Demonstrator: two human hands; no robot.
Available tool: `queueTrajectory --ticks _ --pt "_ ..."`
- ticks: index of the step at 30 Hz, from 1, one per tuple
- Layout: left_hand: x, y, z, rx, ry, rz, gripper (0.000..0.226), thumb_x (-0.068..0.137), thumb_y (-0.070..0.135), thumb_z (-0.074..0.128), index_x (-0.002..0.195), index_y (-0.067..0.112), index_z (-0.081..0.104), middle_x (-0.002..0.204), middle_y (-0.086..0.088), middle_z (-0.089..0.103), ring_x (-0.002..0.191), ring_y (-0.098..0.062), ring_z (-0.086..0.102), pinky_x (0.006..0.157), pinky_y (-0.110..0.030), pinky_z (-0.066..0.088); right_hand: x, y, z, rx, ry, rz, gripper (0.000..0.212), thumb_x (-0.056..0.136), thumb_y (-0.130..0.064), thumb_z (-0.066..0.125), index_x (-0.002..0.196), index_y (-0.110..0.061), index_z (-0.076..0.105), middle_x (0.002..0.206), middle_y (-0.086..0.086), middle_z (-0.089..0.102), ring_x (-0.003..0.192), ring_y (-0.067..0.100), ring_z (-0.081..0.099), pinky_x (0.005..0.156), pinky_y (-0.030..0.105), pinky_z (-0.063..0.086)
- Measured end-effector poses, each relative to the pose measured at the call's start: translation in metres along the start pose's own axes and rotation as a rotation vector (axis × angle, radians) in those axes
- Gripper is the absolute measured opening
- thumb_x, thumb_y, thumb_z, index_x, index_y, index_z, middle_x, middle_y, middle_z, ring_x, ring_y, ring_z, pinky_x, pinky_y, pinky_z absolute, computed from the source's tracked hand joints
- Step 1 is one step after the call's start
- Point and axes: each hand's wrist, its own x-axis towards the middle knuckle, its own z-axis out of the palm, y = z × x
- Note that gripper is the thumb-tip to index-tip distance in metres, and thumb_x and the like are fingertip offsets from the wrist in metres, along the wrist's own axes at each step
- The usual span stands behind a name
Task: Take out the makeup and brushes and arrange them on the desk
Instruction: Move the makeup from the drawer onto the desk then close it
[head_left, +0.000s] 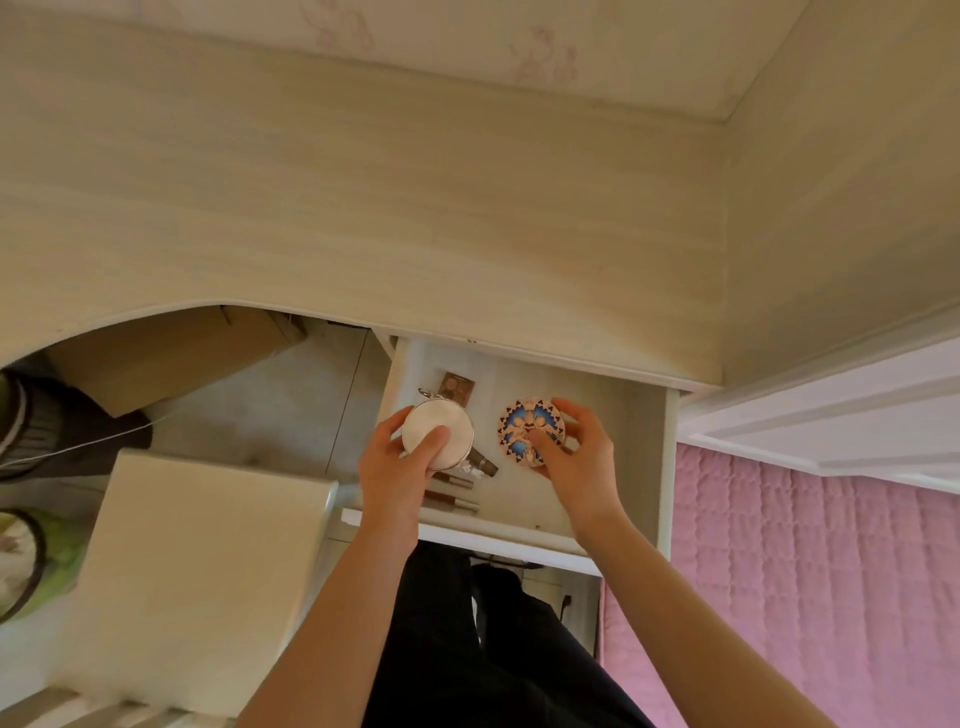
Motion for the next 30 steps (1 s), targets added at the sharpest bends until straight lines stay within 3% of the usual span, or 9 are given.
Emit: queueTrajectory --ticks 5,9,14,21,25,30 --pt "0.038 0.032 -0.007 0.033 0.002 0.023 0.040 0.073 0.013 0.080 0.105 0.032 0.065 0.108 0.002 0.064 0.100 -0.018 0.064 0.079 -0.036 0.058 0.018 -0.023 0.035 -0.030 0.072 -0.040 0.039 0.090 -0.014 0.063 0.122 -0.031 0.050 0.105 -0.009 0.058 0.090 0.008 0.065 0.071 0.026 0.058" --pt "0.076 0.068 -0.010 0.061 -0.031 0.059 0.036 0.073 0.010 0.080 0.098 0.031 0.064 0.107 -0.004 0.066 0.093 -0.016 0.066 0.065 -0.024 0.055 0.037 -0.047 0.069 0.005 0.122 -0.053 0.039 0.089 -0.013 0.063 0.122 -0.031 0.049 0.108 -0.002 0.059 0.087 0.007 0.064 0.073 0.029 0.057" --pt "0.133 0.121 -0.007 0.099 -0.063 0.100 0.041 0.071 0.013 0.081 0.104 0.030 0.064 0.108 -0.004 0.067 0.097 -0.018 0.065 0.076 -0.032 0.056 0.071 -0.086 0.115 0.099 0.122 -0.044 0.039 0.089 -0.012 0.064 0.121 -0.031 0.050 0.101 -0.007 0.058 0.081 0.008 0.066 0.059 0.022 0.056" --pt "0.201 0.173 0.010 0.194 -0.097 0.175 0.041 0.071 0.009 0.080 0.100 0.031 0.063 0.103 -0.008 0.068 0.090 -0.021 0.066 0.075 -0.037 0.058 0.128 -0.128 0.163 0.084 0.160 -0.031 0.041 0.088 -0.010 0.064 0.124 -0.024 0.051 0.097 -0.009 0.054 0.089 0.016 0.063 0.079 0.043 0.058" --pt "0.225 0.184 0.015 0.267 -0.111 0.217 0.043 0.072 0.009 0.079 0.106 0.028 0.061 0.100 -0.001 0.067 0.082 -0.009 0.062 0.056 -0.017 0.048 0.152 -0.137 0.176 0.054 0.164 -0.026 0.042 0.088 -0.011 0.064 0.126 -0.022 0.050 0.099 -0.009 0.053 0.095 0.017 0.061 0.081 0.041 0.058" --pt "0.242 0.180 0.012 0.320 -0.079 0.201 0.043 0.073 0.009 0.079 0.107 0.027 0.059 0.099 0.001 0.066 0.082 -0.008 0.063 0.060 -0.020 0.046 0.170 -0.139 0.187 -0.008 0.142 -0.005 0.042 0.088 -0.014 0.064 0.127 -0.024 0.050 0.100 -0.006 0.054 0.093 0.019 0.062 0.079 0.043 0.058"
